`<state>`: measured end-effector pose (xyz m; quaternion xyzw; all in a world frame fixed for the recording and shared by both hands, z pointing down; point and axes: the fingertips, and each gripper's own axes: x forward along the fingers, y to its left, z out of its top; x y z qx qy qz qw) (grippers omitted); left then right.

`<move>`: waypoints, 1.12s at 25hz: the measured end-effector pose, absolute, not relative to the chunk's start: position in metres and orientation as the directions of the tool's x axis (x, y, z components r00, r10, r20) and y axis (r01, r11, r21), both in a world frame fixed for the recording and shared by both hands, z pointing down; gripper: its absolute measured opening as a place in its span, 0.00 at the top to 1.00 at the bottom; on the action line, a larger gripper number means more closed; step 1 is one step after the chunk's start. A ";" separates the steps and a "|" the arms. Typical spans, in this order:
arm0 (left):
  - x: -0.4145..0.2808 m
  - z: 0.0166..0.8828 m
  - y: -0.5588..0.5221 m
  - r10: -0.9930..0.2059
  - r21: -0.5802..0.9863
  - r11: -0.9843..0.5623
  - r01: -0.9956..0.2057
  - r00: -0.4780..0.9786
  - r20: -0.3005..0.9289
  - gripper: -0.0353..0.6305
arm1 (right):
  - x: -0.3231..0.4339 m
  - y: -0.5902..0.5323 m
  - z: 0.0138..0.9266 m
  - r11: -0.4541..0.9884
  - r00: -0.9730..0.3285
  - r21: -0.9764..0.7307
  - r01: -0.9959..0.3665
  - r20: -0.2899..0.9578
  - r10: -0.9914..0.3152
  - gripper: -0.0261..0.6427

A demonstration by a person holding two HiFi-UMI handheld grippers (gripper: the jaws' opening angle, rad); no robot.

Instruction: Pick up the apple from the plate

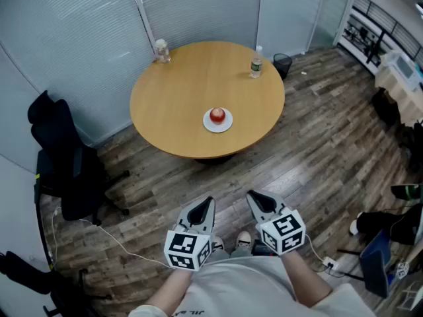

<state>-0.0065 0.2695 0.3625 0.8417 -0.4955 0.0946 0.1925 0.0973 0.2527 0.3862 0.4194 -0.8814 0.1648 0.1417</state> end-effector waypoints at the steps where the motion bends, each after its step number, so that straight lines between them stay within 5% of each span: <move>1: -0.006 0.362 0.270 -0.798 0.230 -0.435 -0.870 0.491 0.350 0.94 | 0.097 0.253 0.386 0.594 -0.608 -0.171 -0.786 0.388 -0.692 0.90; 28: -0.037 0.363 0.271 -0.752 0.256 -0.514 -0.819 0.573 0.326 0.94 | 0.075 0.241 0.369 0.502 -0.529 -0.170 -0.848 0.330 -0.782 0.90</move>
